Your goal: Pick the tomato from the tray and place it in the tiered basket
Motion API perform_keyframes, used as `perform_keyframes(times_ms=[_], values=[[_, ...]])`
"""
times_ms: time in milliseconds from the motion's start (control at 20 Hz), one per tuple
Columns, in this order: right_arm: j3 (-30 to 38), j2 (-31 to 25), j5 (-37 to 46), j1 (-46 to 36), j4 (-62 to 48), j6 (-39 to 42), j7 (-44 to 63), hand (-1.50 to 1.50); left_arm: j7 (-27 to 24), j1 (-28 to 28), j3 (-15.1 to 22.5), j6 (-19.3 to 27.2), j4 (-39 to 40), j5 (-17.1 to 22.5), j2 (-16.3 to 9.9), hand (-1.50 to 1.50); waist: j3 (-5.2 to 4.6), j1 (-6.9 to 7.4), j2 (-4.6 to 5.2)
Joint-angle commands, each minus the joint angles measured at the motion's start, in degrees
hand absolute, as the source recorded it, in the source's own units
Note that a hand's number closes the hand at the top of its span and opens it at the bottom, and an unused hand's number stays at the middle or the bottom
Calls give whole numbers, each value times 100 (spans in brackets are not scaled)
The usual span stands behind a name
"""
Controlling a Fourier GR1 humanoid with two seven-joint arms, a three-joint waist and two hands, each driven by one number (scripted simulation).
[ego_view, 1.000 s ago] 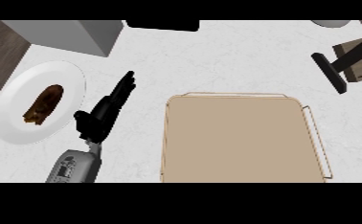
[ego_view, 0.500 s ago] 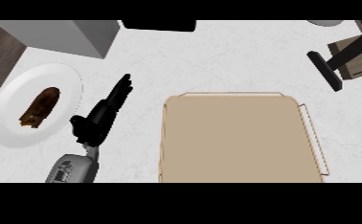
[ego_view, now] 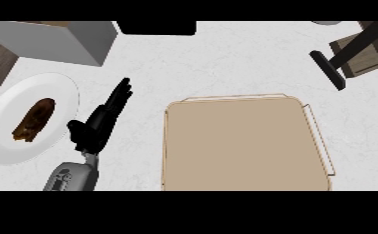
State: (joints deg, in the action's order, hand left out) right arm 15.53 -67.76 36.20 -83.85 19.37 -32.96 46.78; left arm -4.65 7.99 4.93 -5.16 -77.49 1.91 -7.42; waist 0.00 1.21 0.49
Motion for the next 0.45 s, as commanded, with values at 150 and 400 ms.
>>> perform_keyframes(times_ms=[150, 400], values=[[455, -814, -496, 605, 802, 308, -265, -150, -96, -329, -62, 178, 4, -20, 124, 0, -2, -273, -121], [801, -1422, -1020, 1295, 1302, 1411, -168, -150, -54, -283, -132, 195, 77, -67, 37, 0, -4, -441, -168]])
